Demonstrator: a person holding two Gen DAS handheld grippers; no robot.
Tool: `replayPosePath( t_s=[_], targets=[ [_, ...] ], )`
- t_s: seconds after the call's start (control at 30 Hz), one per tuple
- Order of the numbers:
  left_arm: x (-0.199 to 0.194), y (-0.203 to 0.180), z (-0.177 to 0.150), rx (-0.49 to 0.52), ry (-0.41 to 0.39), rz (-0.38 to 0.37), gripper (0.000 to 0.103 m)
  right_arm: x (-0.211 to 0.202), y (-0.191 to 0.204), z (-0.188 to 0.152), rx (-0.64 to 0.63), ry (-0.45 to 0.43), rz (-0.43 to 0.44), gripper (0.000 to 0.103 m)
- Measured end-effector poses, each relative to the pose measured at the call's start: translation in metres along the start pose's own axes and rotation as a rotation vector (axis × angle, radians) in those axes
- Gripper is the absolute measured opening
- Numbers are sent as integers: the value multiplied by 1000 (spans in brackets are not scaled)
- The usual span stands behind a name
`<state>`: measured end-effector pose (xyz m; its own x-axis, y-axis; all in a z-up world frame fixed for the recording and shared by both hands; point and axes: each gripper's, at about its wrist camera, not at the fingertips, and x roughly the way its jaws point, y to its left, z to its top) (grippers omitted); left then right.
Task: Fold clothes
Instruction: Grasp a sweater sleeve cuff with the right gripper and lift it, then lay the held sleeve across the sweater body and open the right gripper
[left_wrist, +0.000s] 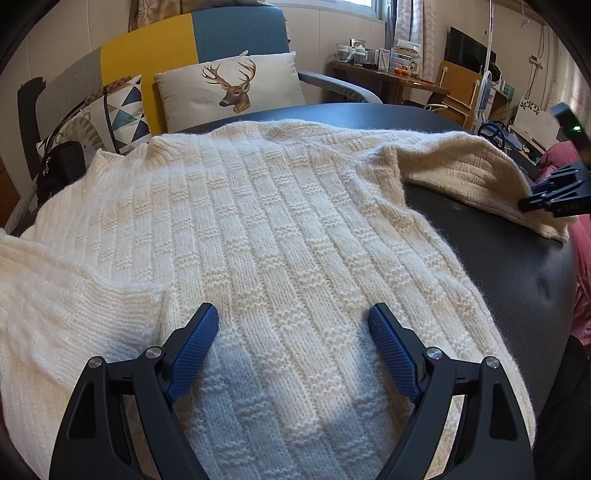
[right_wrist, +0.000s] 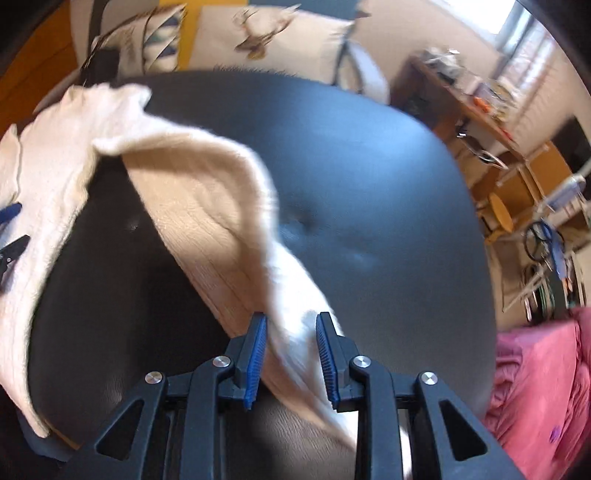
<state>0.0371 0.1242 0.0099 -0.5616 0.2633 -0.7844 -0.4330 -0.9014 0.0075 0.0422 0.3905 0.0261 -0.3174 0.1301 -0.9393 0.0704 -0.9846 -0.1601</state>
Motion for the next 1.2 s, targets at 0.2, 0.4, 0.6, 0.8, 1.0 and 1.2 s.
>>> replayPosePath(
  t_s=[0.2, 0.4, 0.6, 0.8, 1.0, 1.2],
  targets=[
    [1, 0, 1, -2, 0, -1, 86, 12, -2, 14, 32, 12, -32, 22],
    [1, 0, 1, -5, 0, -2, 86, -9, -5, 27, -45, -82, -261, 5],
    [2, -1, 2, -7, 0, -3, 86, -69, 7, 68, -175, -408, -575, 5],
    [2, -1, 2, -7, -1, -3, 86, -11, 14, 18, -336, -257, -552, 6],
    [2, -1, 2, -6, -1, -2, 86, 16, 0, -34, -177, -98, -393, 23],
    [2, -1, 2, -4, -1, 1, 86, -28, -15, -41, 95, -228, -165, 23]
  ],
)
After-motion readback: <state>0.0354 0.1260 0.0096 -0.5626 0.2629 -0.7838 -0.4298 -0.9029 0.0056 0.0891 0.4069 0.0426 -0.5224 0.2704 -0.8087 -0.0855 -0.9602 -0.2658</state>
